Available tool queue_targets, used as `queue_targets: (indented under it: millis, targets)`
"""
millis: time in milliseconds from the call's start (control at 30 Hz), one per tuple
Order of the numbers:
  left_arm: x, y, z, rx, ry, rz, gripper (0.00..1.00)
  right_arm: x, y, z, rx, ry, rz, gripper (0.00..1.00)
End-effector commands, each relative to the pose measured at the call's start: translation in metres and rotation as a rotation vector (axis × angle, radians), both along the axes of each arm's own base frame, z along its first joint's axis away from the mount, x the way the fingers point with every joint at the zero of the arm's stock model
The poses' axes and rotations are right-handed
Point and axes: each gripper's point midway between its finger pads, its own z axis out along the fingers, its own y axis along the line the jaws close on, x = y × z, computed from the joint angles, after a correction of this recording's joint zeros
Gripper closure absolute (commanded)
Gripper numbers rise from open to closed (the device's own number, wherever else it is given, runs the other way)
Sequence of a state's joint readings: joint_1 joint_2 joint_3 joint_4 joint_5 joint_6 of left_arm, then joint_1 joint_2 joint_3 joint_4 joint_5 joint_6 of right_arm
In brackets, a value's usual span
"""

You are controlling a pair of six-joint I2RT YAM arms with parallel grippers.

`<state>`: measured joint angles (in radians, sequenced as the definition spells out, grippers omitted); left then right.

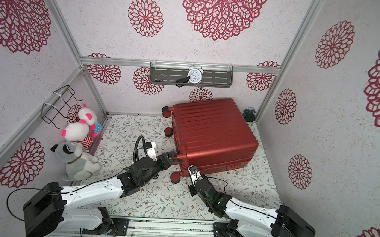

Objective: Open the suitcase zippers
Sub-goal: Adjust the suitcase at the center of the board.

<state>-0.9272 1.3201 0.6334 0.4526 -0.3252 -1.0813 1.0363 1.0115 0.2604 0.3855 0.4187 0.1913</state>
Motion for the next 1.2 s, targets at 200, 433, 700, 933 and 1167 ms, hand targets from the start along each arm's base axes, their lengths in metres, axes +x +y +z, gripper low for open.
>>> queue_targets:
  millis: [200,433,700,933,1167]
  targets:
    - [-0.061,-0.098,-0.020,-0.029,0.083,-0.361,0.76,-0.027,0.030,0.030,0.146,-0.074,0.173,1.00]
    - [-0.068,-0.113,0.001,-0.081,0.054,-0.389,0.76,-0.035,0.028,0.032,0.140,-0.114,0.199,1.00]
    - [-0.073,-0.113,0.029,-0.094,0.017,-0.410,0.76,-0.040,0.022,0.032,0.140,-0.125,0.209,1.00]
    - [-0.080,-0.131,0.029,-0.106,0.022,-0.453,0.76,-0.042,0.027,0.034,0.140,-0.134,0.240,1.00]
    - [-0.078,-0.120,0.022,-0.077,0.018,-0.416,0.70,-0.041,0.024,0.031,0.130,-0.130,0.220,1.00]
